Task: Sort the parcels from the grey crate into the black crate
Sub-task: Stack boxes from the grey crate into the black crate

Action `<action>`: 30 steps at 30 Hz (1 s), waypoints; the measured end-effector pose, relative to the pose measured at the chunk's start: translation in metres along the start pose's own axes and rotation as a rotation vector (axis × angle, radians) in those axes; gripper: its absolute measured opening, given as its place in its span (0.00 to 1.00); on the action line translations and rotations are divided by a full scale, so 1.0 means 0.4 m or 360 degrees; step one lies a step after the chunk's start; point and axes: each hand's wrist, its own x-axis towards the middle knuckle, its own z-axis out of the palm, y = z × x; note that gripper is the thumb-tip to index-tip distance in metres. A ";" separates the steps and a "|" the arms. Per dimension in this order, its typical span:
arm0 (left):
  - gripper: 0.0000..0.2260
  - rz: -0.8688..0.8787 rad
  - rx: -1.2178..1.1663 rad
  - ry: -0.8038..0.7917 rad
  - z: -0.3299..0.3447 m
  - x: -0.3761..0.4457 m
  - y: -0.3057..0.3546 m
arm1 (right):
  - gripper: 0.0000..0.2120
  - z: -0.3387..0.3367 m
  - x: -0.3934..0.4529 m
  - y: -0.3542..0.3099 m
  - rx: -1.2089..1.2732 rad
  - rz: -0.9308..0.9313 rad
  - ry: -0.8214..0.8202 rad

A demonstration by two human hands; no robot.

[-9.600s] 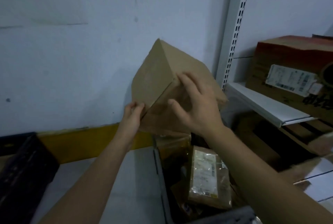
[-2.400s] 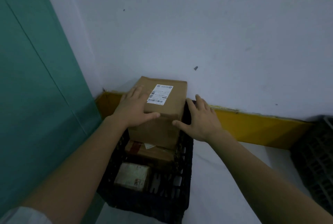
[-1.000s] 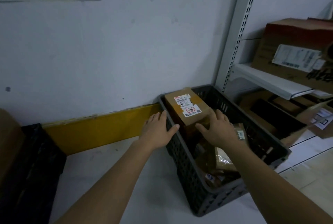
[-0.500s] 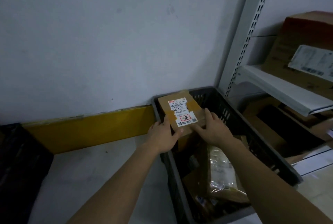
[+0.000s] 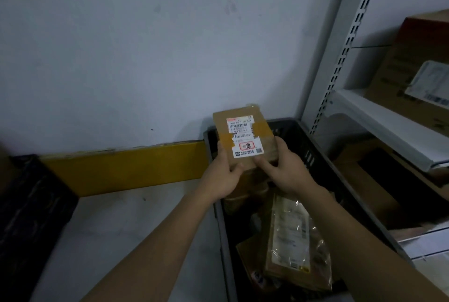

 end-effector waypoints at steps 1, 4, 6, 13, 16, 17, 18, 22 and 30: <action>0.41 0.0015 -0.0045 0.0055 -0.013 -0.005 0.023 | 0.40 -0.013 0.002 -0.018 0.0010 -0.0022 0.0046; 0.38 0.0108 -0.0162 0.0198 -0.055 -0.013 0.074 | 0.41 -0.043 0.002 -0.071 0.0063 -0.0112 0.0162; 0.37 0.0122 -0.0198 0.0255 -0.086 -0.027 0.090 | 0.40 -0.047 -0.003 -0.102 0.0116 -0.0183 0.0184; 0.37 0.0178 -0.0217 0.0482 -0.191 -0.114 0.074 | 0.42 0.011 -0.032 -0.218 0.0140 -0.0373 0.0250; 0.33 0.0186 -0.0218 0.0568 -0.241 -0.158 0.024 | 0.46 0.064 -0.051 -0.270 0.0118 -0.0431 0.0220; 0.32 0.0186 -0.0221 0.0582 -0.258 -0.175 0.003 | 0.47 0.084 -0.059 -0.288 0.0103 -0.0450 0.0194; 0.31 0.0185 -0.0229 0.0599 -0.277 -0.191 -0.020 | 0.48 0.106 -0.066 -0.306 0.0090 -0.0464 0.0166; 0.31 0.0142 -0.0218 0.0650 -0.357 -0.269 -0.119 | 0.44 0.207 -0.103 -0.396 0.0045 -0.0549 0.0074; 0.30 0.0042 -0.0176 0.0617 -0.545 -0.478 -0.304 | 0.51 0.423 -0.250 -0.567 0.0168 -0.0518 -0.0073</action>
